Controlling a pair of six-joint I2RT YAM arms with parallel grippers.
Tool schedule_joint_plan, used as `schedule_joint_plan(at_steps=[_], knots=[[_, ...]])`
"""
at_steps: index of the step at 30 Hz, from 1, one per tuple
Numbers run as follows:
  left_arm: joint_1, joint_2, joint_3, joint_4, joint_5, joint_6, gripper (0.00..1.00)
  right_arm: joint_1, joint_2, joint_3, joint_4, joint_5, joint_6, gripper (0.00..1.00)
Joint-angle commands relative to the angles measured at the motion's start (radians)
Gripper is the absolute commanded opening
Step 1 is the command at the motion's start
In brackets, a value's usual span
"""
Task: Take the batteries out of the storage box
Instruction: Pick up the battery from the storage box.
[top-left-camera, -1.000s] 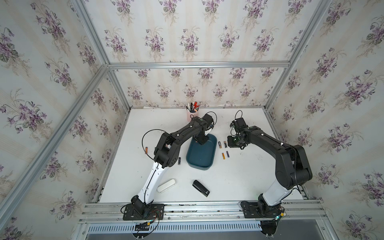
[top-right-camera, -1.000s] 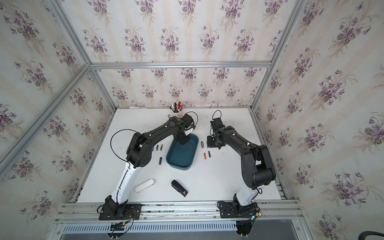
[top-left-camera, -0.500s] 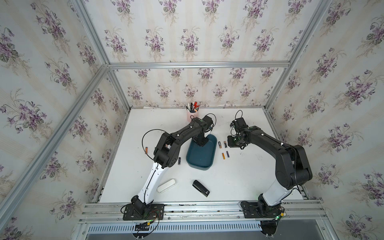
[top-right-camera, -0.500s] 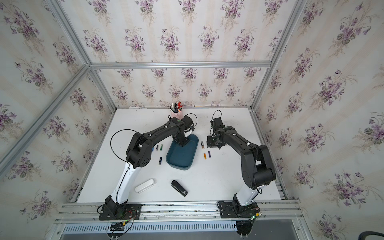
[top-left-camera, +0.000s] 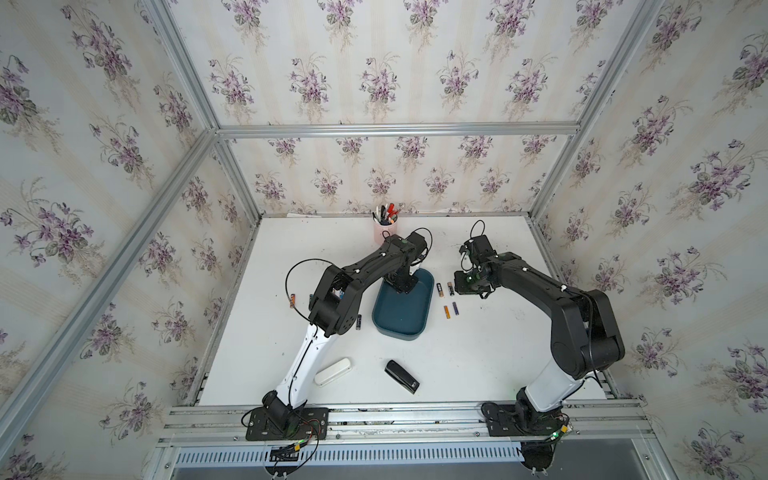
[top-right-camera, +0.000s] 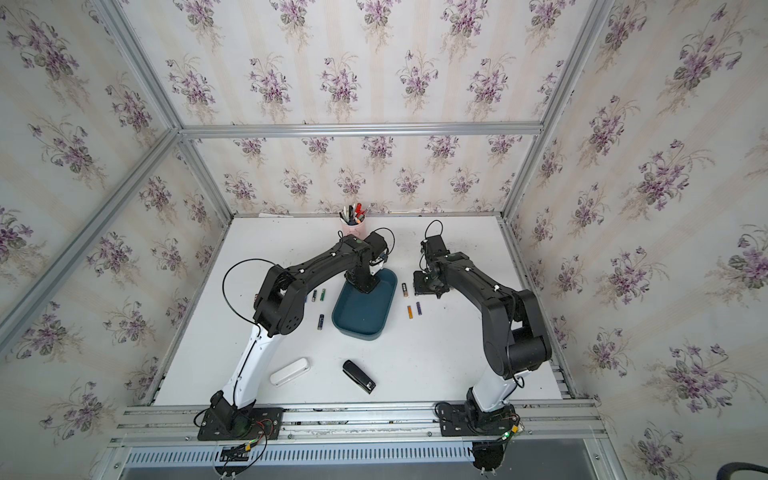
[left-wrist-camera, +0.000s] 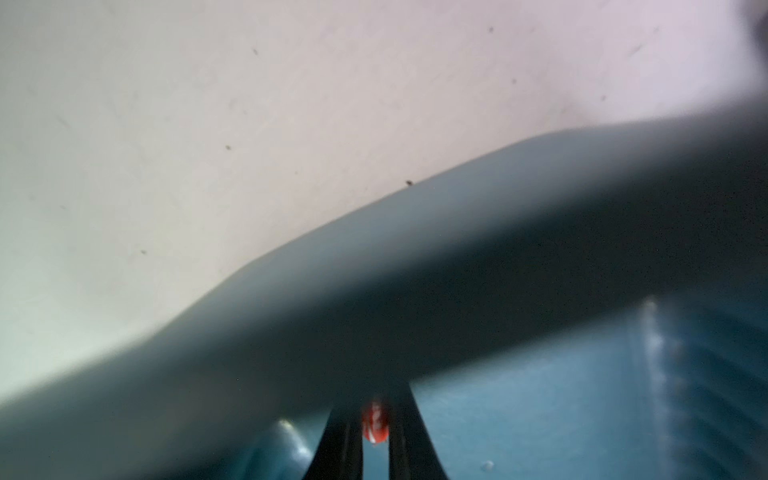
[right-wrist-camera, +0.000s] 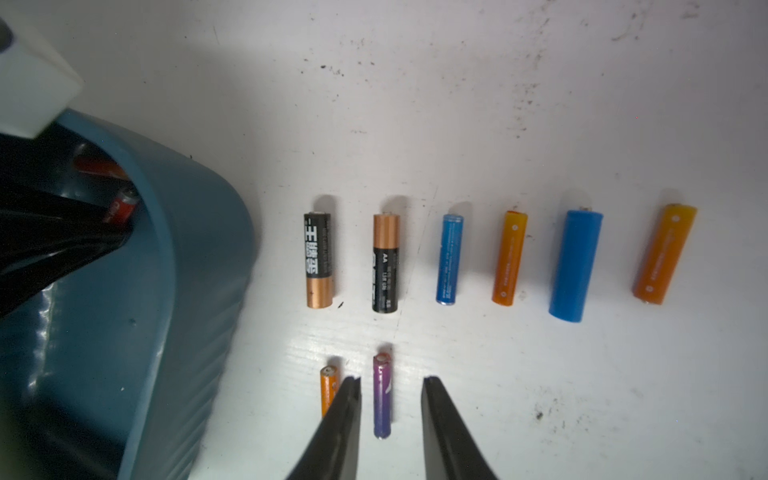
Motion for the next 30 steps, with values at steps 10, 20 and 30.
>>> schedule_joint_plan(at_steps=[10,20,30], knots=[[0.01,-0.119,0.003,-0.062,0.112,-0.102,0.09,0.002,0.004,0.025,0.023,-0.032,-0.005,0.31],[0.079,-0.351,-0.205,-0.034,0.123,-0.142,0.09,0.019,0.011,0.085,0.013,-0.051,-0.017,0.31],[0.19,-0.612,-0.591,0.015,0.02,-0.242,0.11,0.062,0.091,0.191,-0.006,-0.062,-0.021,0.31]])
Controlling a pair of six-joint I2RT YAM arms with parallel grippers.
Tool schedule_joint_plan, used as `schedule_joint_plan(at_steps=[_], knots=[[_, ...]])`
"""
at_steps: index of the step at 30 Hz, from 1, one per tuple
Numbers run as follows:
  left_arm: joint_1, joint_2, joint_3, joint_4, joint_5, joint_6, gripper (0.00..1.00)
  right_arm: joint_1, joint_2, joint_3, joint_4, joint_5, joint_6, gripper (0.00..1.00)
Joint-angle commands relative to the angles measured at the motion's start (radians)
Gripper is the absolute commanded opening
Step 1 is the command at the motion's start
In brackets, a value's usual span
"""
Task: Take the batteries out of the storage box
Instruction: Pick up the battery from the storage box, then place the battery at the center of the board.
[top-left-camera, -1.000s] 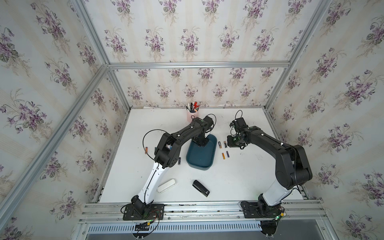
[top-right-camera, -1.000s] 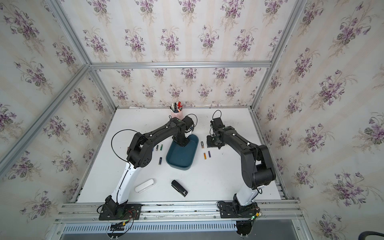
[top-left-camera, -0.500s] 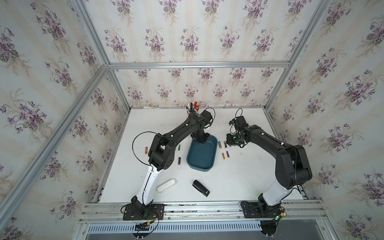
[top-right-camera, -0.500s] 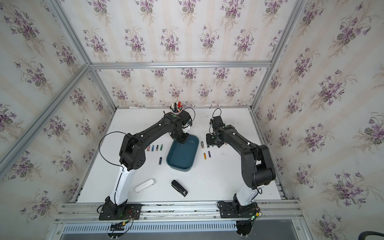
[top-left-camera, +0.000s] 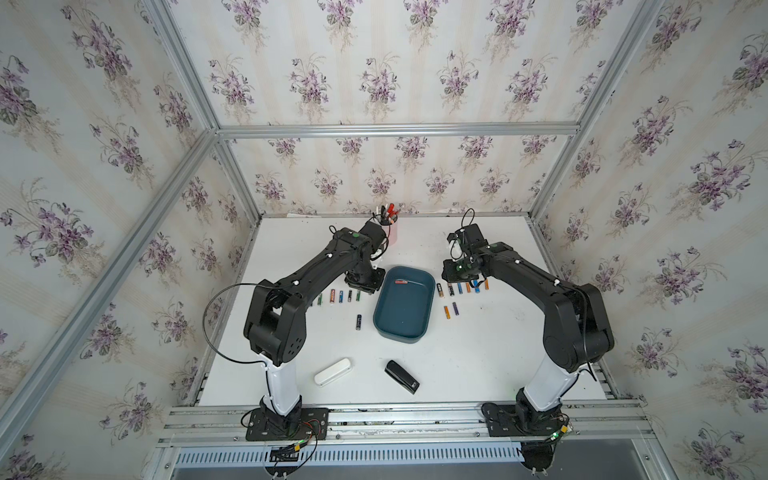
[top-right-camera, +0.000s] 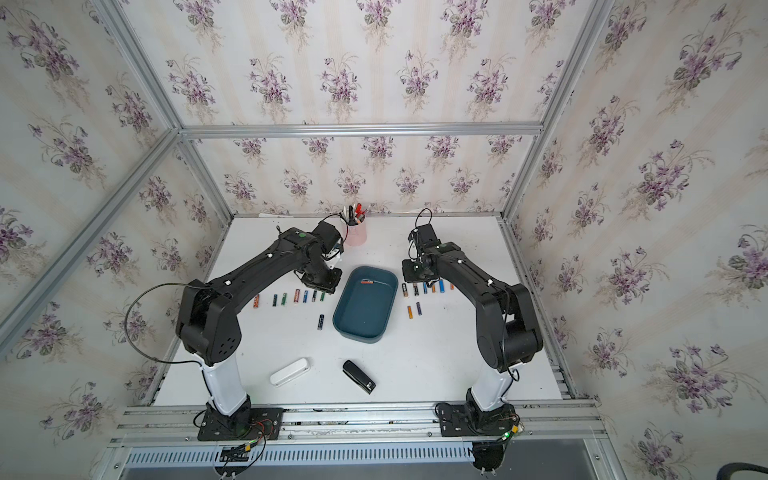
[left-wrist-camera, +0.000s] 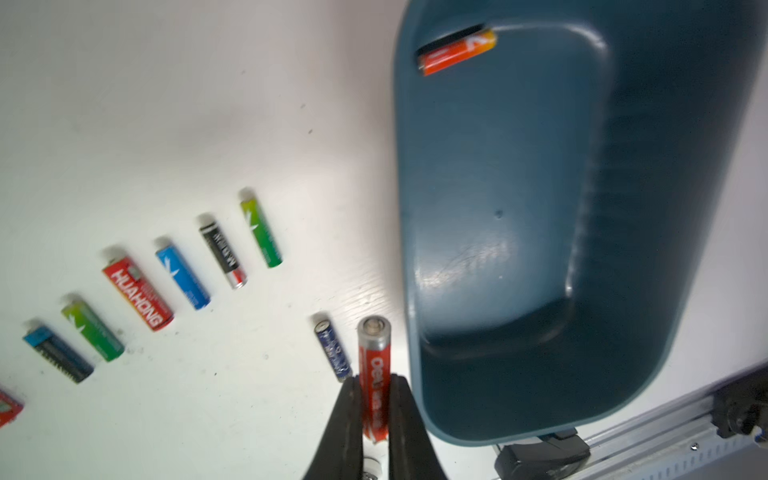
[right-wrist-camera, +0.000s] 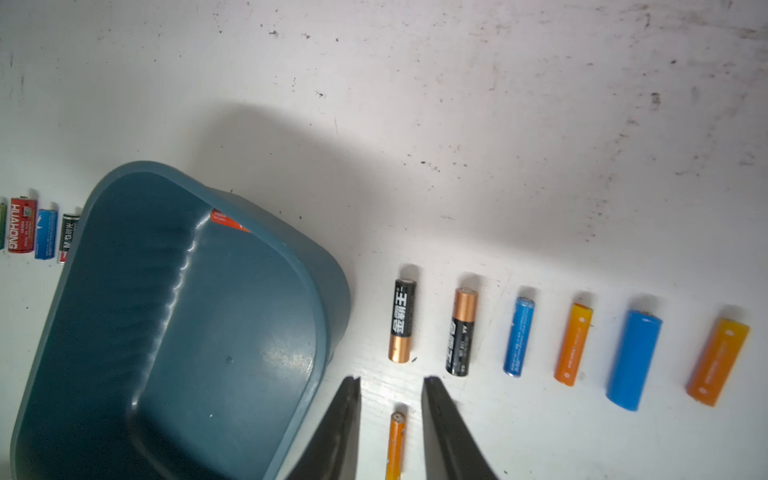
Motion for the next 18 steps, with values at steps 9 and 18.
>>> schedule_joint_plan(at_steps=[9,18], knots=[[0.043,-0.038,-0.248,0.061,-0.113,-0.152,0.11,0.016,0.036,0.064,-0.034,0.002,-0.019,0.31],[0.045,0.007,-0.315,0.125,-0.097,-0.177,0.11,0.016,0.031,0.052,-0.04,0.007,-0.019,0.31]])
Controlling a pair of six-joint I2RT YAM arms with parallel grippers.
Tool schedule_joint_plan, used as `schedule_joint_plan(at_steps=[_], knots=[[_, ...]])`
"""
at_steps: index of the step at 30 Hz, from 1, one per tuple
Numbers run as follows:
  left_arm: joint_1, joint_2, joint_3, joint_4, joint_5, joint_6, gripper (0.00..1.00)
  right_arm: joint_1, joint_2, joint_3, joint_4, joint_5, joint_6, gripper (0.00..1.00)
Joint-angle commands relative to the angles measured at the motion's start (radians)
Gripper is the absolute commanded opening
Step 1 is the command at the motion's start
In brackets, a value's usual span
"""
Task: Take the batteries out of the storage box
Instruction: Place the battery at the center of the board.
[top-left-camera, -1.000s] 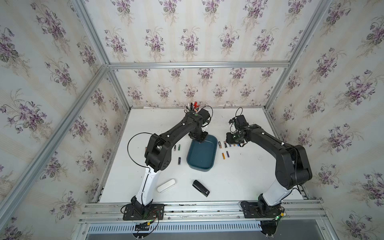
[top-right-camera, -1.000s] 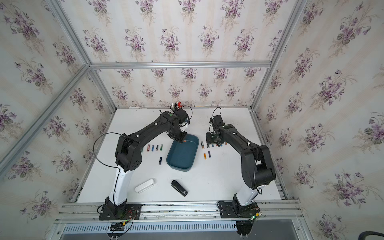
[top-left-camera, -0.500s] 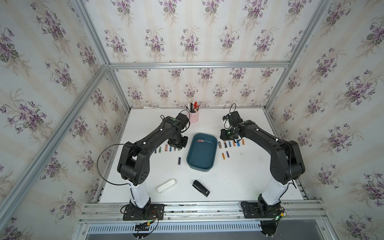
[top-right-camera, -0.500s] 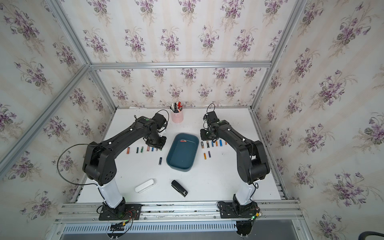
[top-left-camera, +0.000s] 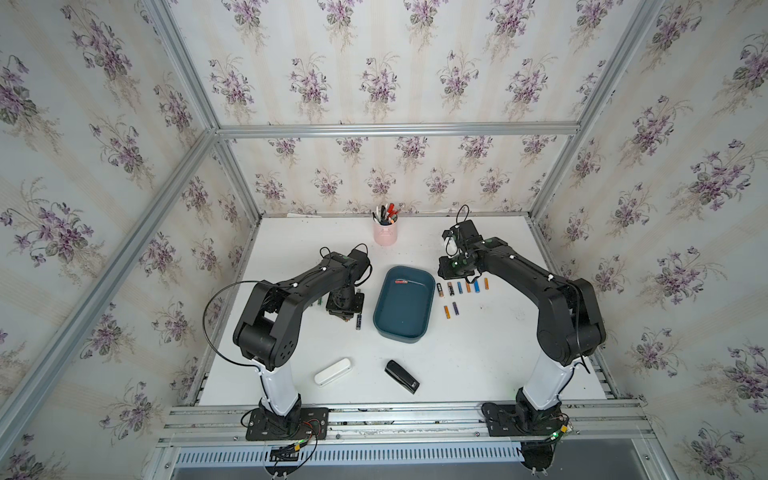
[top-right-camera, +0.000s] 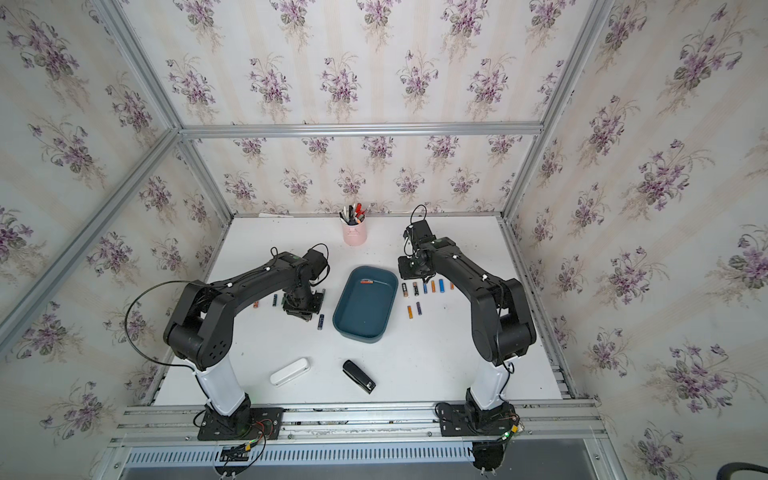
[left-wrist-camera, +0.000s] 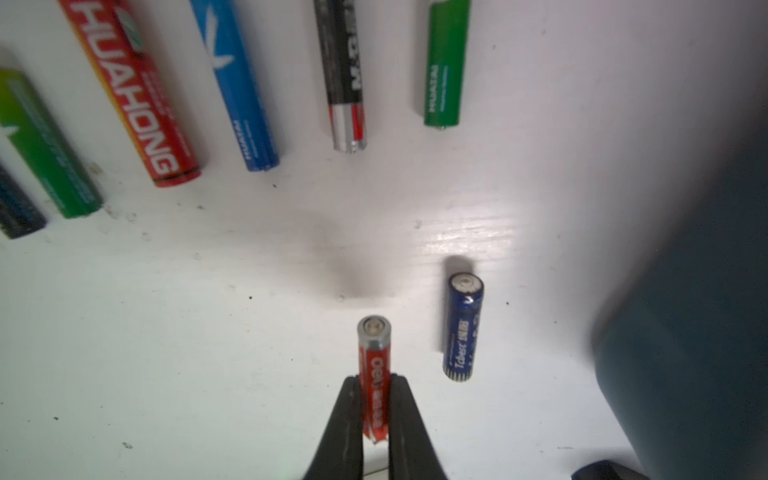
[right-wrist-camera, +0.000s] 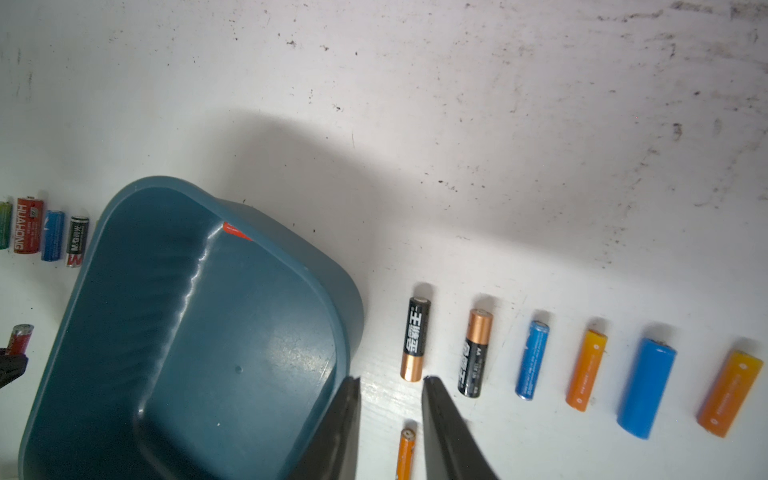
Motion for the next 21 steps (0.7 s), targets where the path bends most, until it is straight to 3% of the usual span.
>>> schedule_joint_plan(at_steps=[1,12,21], knots=[[0.001,0.024,-0.012,0.033,0.003,-0.015,0.11,0.001,-0.004,0.001,-0.014,0.004,-0.004,0.31],[0.003,0.062,-0.069,0.088,0.031,-0.022,0.14,0.001,-0.006,-0.007,-0.018,0.012,0.0,0.31],[0.003,0.037,-0.049,0.067,0.03,-0.014,0.24,0.004,0.0,-0.005,-0.015,0.01,0.001,0.31]])
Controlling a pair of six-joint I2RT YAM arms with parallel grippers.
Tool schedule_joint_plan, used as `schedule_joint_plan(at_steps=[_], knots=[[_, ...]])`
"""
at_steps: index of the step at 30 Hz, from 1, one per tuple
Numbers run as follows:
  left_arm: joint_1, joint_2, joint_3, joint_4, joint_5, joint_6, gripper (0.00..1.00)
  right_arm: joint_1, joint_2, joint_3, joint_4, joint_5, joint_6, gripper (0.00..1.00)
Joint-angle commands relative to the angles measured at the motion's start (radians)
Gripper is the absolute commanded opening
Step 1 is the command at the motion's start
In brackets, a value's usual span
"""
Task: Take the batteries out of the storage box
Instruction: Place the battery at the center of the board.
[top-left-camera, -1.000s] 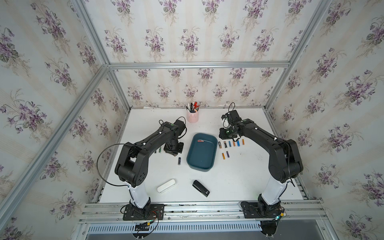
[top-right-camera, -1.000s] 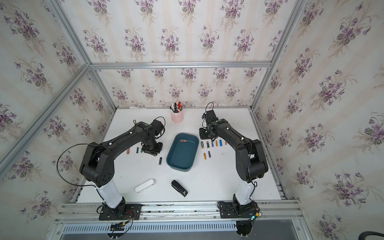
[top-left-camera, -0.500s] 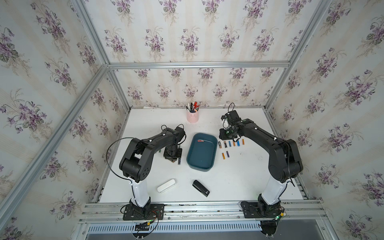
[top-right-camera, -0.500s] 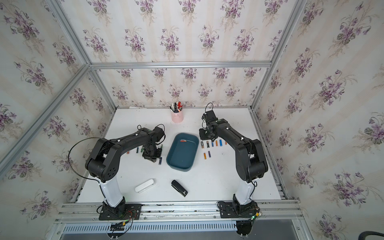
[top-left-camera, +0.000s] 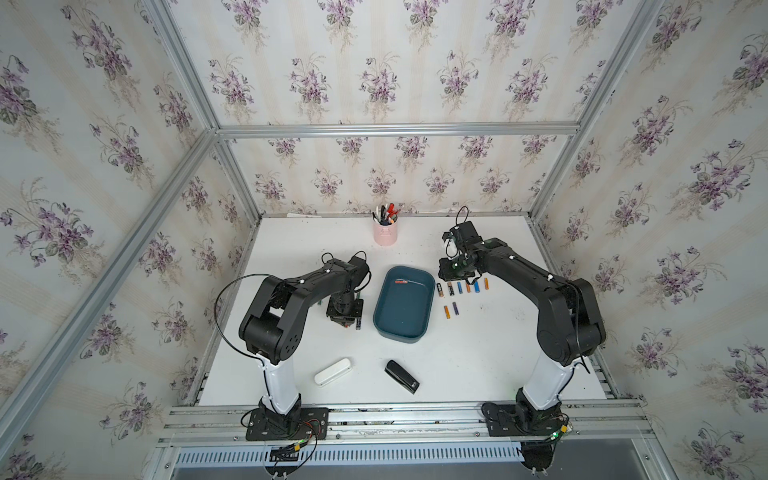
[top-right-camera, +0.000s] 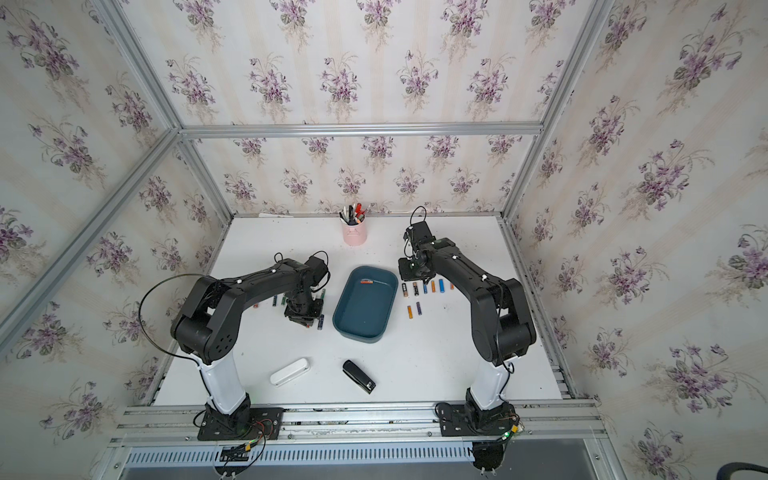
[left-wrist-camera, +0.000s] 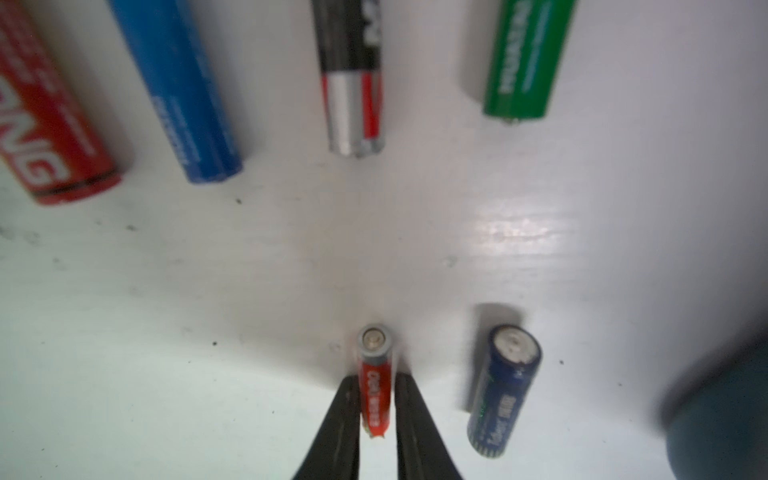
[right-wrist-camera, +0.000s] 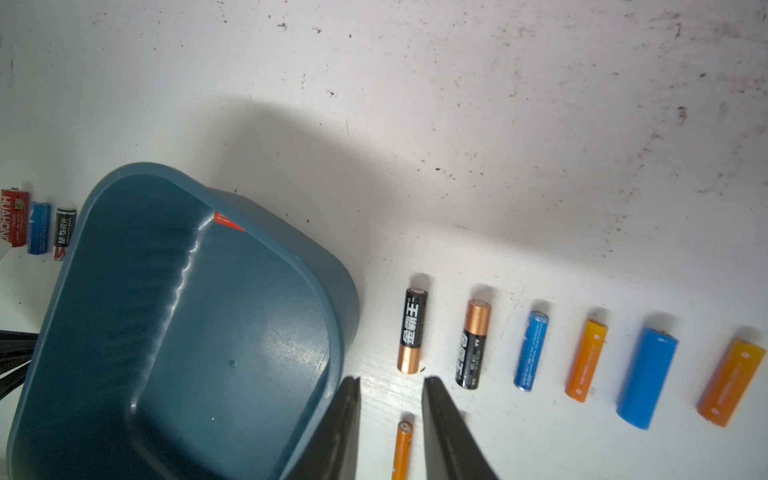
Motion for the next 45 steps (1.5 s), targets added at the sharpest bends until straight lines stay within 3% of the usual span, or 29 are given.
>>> schedule_joint_plan(at_steps=[1,19,30,37,45], knots=[[0.0,-0.005,0.01,-0.007,0.017,0.002,0.24,0.003,0.002,-0.001,-0.001,0.007,0.001,0.31],[0.014,-0.018,0.059,-0.057,0.001,0.024,0.37,0.015,-0.004,0.02,-0.007,0.003,0.003,0.31],[0.041,-0.071,0.072,-0.061,0.006,0.036,0.45,0.148,-0.002,0.126,-0.052,0.053,-0.021,0.32],[0.089,-0.101,0.044,-0.047,0.028,0.063,0.52,0.26,0.091,0.172,-0.032,0.075,-0.063,0.32],[0.133,-0.132,-0.004,-0.025,0.05,0.08,0.58,0.291,0.207,0.242,-0.004,0.096,-0.123,0.33]])
